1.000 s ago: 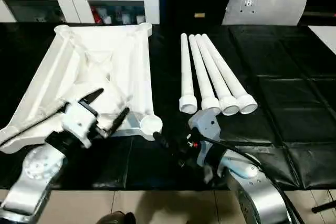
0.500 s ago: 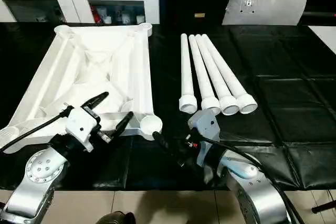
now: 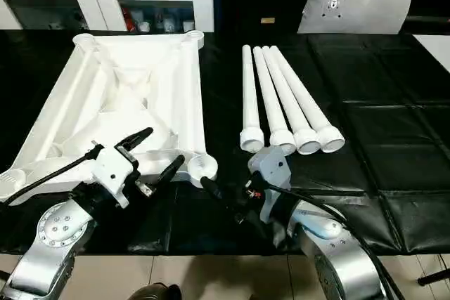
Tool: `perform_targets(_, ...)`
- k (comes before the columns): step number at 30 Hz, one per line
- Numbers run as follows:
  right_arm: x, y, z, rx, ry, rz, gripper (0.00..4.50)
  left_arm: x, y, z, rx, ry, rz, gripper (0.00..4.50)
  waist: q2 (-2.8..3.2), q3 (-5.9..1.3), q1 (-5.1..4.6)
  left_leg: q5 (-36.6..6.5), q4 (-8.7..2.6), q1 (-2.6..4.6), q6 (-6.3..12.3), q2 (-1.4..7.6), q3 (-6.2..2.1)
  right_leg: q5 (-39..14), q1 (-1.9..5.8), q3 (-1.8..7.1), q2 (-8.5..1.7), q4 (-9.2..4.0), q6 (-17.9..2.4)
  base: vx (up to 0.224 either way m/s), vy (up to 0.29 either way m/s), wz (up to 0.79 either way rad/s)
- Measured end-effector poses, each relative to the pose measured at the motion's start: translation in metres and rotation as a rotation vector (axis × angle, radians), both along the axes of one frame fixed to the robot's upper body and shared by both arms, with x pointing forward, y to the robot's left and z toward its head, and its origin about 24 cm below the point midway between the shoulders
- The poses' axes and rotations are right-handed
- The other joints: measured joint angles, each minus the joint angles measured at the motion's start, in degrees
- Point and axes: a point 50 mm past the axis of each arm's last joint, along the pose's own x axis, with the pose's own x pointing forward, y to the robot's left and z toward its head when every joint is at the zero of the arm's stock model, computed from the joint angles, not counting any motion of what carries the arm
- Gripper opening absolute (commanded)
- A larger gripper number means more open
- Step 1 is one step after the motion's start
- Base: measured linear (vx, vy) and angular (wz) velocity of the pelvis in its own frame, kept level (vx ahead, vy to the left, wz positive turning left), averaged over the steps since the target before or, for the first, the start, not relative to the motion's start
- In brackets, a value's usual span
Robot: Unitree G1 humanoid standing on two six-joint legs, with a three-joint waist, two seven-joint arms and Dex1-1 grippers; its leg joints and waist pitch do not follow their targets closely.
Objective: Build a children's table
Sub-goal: Move table base
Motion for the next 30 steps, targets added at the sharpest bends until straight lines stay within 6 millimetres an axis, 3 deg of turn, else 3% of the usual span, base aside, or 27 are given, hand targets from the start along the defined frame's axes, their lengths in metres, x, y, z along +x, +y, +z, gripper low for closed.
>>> perform_targets(7,0.002,0.001,0.001,-0.003,-0.032,-0.068,4.49,0.015,0.020,0.008,-0.244,0.021,0.486,4.50,0.10,0.03,-0.09,0.00,0.02,-0.01,0.00,0.00,0.00,0.01,0.02,-0.01,-0.01,-0.02,-0.02,0.000,0.000,0.00)
perform_targets(14,0.005,0.000,0.004,0.020,-0.056,-0.121,4.49,0.014,0.036,0.001,-0.228,0.060,0.737,4.50,0.10,0.03,-0.12,0.00,0.02,-0.06,0.00,0.00,-0.01,0.01,0.02,-0.02,0.01,-0.11,-0.01,0.000,0.000,0.00)
perform_targets(22,0.006,0.000,0.004,0.011,-0.067,-0.145,4.49,0.005,0.068,0.014,-0.102,-0.017,1.079,4.50,0.11,0.03,-0.13,0.00,0.02,-0.06,0.00,0.00,-0.04,0.01,0.03,-0.04,0.01,-0.14,-0.01,0.000,0.000,0.00)
perform_targets(26,0.006,0.000,0.004,0.011,-0.067,-0.149,4.49,0.004,0.069,0.014,-0.101,-0.016,1.106,4.50,0.11,0.03,0.07,0.00,0.02,-0.07,0.00,0.00,-0.05,0.01,0.05,-0.05,0.01,-0.16,-0.01,0.000,0.000,0.00)
perform_targets(30,0.006,0.000,0.004,0.012,-0.068,-0.151,4.49,0.021,0.038,0.018,-0.300,0.040,0.796,4.50,0.12,0.04,0.50,0.00,0.02,-0.09,0.00,-0.01,-0.05,0.06,0.04,-0.03,-0.01,-0.21,-0.01,0.000,0.000,0.00)
